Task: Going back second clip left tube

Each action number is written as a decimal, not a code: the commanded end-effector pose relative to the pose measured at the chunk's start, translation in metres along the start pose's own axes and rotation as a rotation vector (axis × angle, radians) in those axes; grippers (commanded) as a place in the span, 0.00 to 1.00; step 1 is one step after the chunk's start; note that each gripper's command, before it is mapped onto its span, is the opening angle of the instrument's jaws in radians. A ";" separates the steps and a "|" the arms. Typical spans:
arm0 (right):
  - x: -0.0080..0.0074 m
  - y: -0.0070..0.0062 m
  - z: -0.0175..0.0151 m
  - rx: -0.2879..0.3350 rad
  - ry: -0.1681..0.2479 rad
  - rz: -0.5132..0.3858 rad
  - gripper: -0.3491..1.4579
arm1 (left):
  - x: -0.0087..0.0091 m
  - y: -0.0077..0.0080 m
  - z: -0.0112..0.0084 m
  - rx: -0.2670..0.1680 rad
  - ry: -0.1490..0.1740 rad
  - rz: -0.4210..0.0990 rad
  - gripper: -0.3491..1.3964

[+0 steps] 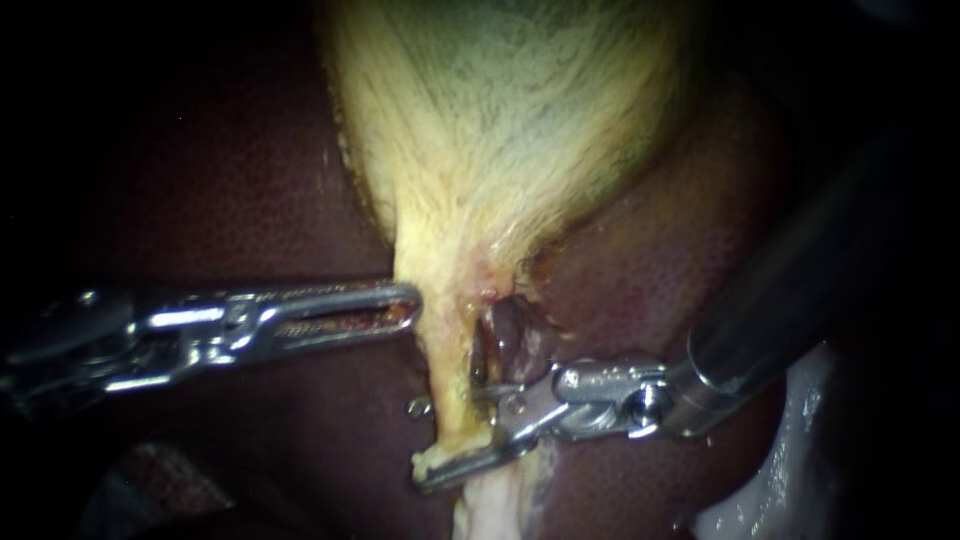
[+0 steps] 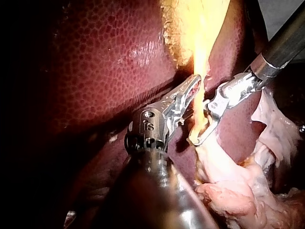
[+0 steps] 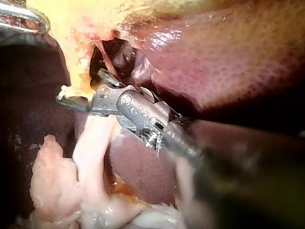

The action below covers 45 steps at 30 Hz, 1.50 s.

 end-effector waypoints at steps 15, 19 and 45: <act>-0.0007 -0.0006 -0.0017 0.042 -0.017 -0.198 0.52 | 0.0001 0.0001 -0.0002 0.001 0.001 0.000 0.00; -0.0007 -0.0008 -0.0026 0.047 -0.017 -0.221 0.52 | 0.0001 0.0001 -0.0003 0.001 0.001 0.000 0.00; 0.0018 -0.0013 -0.0136 -0.023 0.005 -0.210 0.52 | 0.0001 0.0002 -0.0004 0.001 0.001 0.001 0.00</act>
